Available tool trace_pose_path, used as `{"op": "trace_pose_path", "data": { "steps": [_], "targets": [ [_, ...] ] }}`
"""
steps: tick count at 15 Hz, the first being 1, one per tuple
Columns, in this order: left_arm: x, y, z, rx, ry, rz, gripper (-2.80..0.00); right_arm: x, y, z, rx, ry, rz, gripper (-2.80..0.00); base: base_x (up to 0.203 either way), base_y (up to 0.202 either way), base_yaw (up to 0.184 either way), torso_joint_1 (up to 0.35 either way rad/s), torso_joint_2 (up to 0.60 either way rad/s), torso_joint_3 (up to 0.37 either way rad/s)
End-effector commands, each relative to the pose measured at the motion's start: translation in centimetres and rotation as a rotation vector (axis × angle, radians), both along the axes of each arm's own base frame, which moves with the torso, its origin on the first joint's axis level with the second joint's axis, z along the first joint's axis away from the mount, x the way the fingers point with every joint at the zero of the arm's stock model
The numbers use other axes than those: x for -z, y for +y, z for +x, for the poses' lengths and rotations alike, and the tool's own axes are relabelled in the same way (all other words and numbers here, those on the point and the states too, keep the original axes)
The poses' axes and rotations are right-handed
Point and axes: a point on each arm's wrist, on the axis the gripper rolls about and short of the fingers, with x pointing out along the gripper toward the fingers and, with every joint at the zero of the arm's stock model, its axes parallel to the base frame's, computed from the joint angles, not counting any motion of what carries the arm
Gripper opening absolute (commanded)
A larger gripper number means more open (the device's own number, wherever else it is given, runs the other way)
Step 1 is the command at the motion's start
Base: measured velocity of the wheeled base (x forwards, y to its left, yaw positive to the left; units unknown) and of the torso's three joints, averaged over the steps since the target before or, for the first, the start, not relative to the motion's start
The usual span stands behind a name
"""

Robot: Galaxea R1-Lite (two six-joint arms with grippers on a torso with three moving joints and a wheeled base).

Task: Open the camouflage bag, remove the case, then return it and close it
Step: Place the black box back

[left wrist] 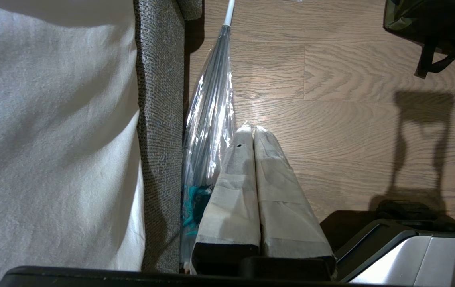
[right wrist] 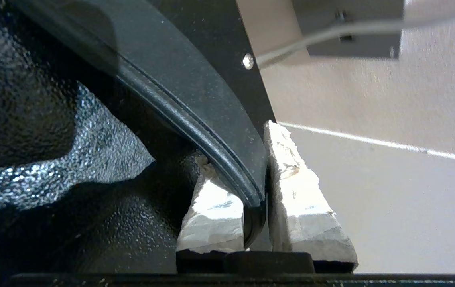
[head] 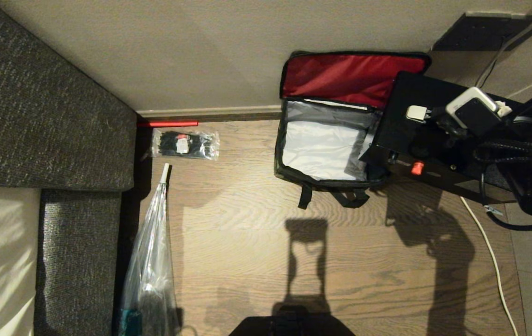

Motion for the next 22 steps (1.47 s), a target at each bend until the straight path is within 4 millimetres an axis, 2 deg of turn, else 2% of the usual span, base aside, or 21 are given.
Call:
{"op": "trace_pose_path", "data": {
  "steps": [1,14,22],
  "targets": [
    [0.0,0.0,0.0,-0.001,-0.001,-0.001,-2.8,0.0,1.1,0.6,-0.022,0.001,-0.001,-2.8,0.0,0.0,0.0,0.0,0.0,0.0],
    [0.0,0.0,0.0,-0.001,0.0,-0.001,-2.8,0.0,6.2,1.1,-0.151,0.035,-0.001,-2.8,0.0,0.0,0.0,0.0,0.0,0.0],
    [0.0,0.0,0.0,-0.001,-0.001,-0.001,-2.8,-0.9,9.8,1.8,-0.223,0.035,0.007,-2.8,0.0,0.0,0.0,0.0,0.0,0.0]
  ]
}}
